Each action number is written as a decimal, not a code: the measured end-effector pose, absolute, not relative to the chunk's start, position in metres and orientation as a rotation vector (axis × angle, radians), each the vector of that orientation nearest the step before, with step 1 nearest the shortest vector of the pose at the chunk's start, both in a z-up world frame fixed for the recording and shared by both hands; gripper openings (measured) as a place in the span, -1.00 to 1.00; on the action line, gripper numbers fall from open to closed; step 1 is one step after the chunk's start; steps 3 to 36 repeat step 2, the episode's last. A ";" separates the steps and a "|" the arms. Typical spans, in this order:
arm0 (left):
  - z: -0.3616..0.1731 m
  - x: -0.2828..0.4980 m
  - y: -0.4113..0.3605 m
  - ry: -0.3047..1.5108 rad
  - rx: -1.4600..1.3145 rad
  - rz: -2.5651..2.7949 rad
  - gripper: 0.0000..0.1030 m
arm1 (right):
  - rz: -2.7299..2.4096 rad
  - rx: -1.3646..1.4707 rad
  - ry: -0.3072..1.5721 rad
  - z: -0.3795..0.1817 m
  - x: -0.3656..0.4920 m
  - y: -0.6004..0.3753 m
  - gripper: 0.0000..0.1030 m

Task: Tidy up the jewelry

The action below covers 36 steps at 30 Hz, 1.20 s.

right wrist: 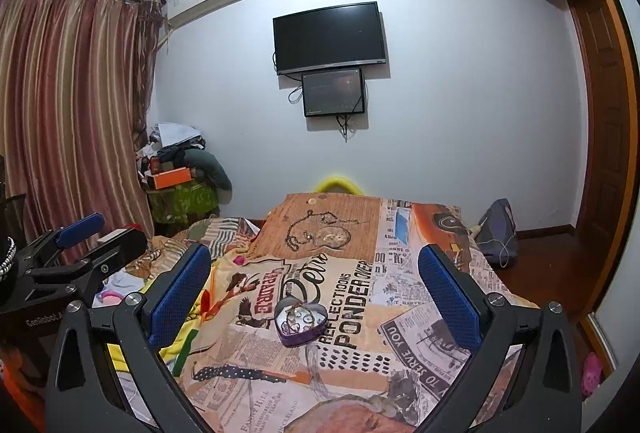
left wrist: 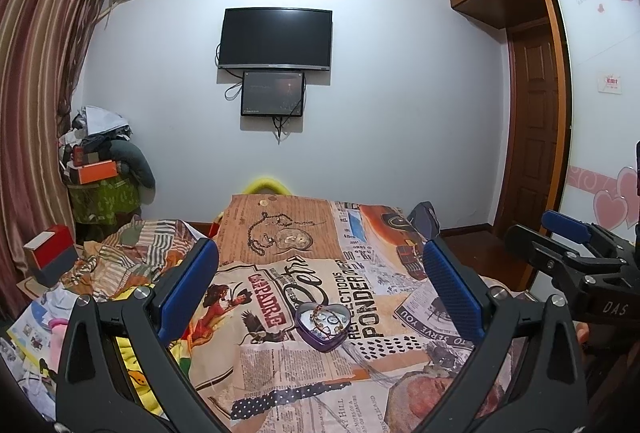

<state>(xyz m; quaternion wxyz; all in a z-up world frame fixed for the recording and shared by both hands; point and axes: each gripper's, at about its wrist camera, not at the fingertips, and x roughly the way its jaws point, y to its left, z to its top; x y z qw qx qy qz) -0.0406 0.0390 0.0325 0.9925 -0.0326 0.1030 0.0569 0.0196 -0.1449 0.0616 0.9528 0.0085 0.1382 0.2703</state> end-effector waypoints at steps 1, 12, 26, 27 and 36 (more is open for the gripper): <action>0.032 -0.040 0.040 0.207 -0.067 0.116 0.99 | 0.550 0.017 0.283 0.061 0.020 -0.144 1.00; 0.031 -0.040 0.041 0.207 -0.069 0.117 0.99 | 0.550 0.016 0.286 0.061 0.021 -0.144 1.00; 0.031 -0.040 0.041 0.207 -0.069 0.117 0.99 | 0.550 0.016 0.286 0.061 0.021 -0.144 1.00; 0.031 -0.040 0.041 0.207 -0.069 0.117 0.99 | 0.550 0.016 0.286 0.061 0.021 -0.144 1.00; 0.031 -0.040 0.041 0.207 -0.069 0.117 0.99 | 0.550 0.016 0.286 0.061 0.021 -0.144 1.00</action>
